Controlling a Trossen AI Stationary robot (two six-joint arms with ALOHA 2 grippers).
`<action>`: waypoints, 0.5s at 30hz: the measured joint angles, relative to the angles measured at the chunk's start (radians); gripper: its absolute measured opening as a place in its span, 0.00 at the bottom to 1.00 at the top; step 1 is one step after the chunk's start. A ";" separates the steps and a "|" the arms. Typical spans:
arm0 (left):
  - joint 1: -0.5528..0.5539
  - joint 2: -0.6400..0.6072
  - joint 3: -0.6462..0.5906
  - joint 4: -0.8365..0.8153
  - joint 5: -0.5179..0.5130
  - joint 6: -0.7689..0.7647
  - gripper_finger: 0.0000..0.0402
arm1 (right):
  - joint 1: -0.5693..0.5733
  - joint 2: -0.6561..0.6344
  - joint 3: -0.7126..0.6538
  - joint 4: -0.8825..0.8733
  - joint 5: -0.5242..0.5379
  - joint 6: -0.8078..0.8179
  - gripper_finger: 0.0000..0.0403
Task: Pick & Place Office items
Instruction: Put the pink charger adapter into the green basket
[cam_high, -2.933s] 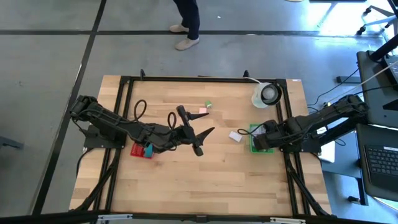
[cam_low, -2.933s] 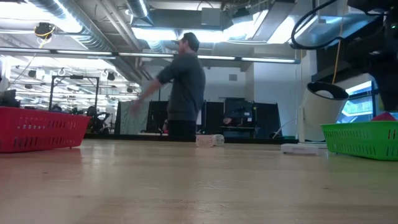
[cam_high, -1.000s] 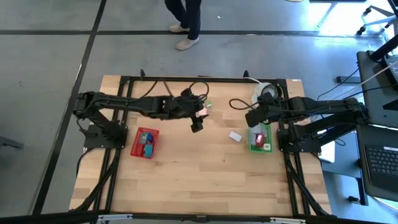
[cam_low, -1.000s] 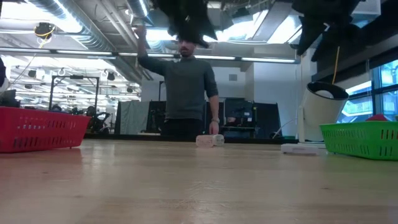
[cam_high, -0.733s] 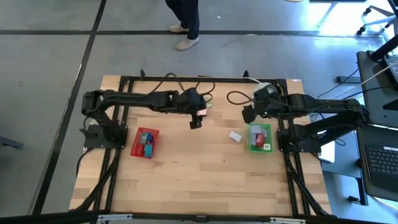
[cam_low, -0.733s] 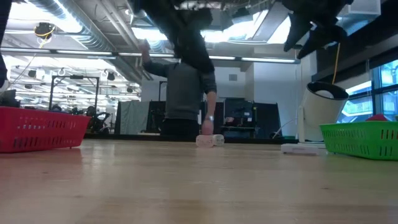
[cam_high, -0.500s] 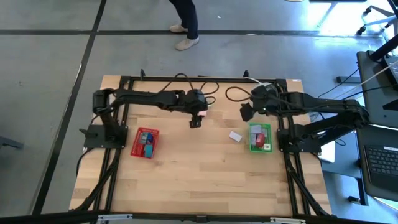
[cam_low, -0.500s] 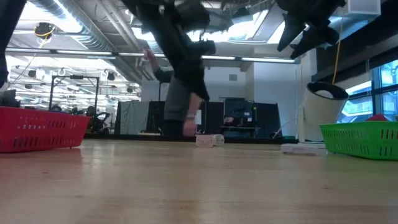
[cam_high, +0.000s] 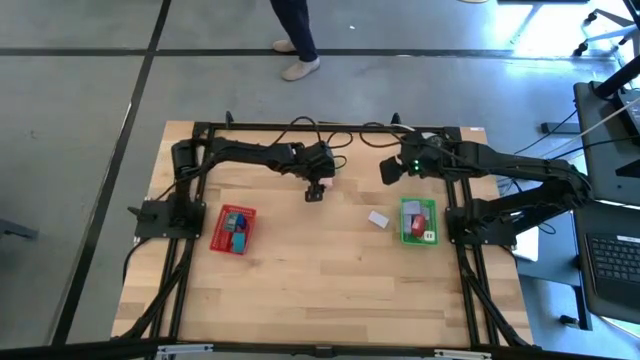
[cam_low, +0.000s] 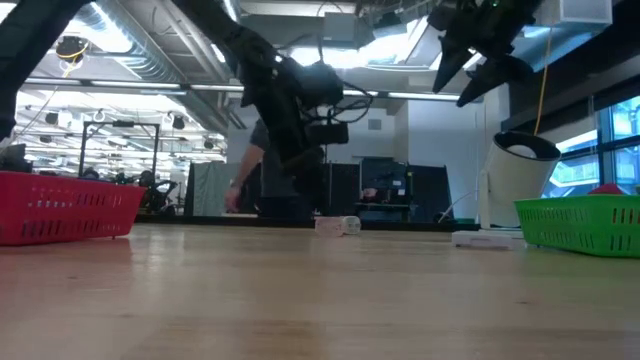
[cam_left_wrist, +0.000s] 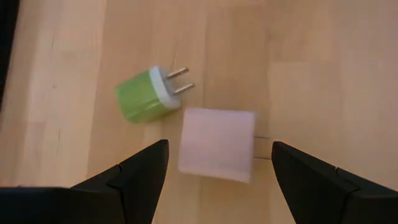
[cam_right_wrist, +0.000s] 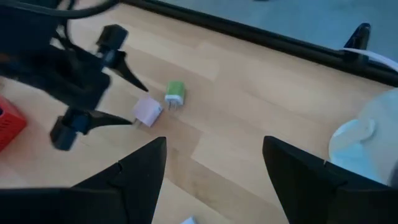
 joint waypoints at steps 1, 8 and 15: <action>0.006 0.009 0.000 0.002 0.001 0.003 0.70 | -0.003 0.005 0.000 0.003 -0.001 0.000 0.67; 0.031 0.048 0.000 0.037 0.039 0.004 0.70 | -0.014 0.050 0.000 0.007 -0.058 -0.001 0.67; 0.035 0.051 0.000 0.044 0.050 0.035 0.65 | -0.014 0.080 0.000 0.011 -0.075 -0.001 0.67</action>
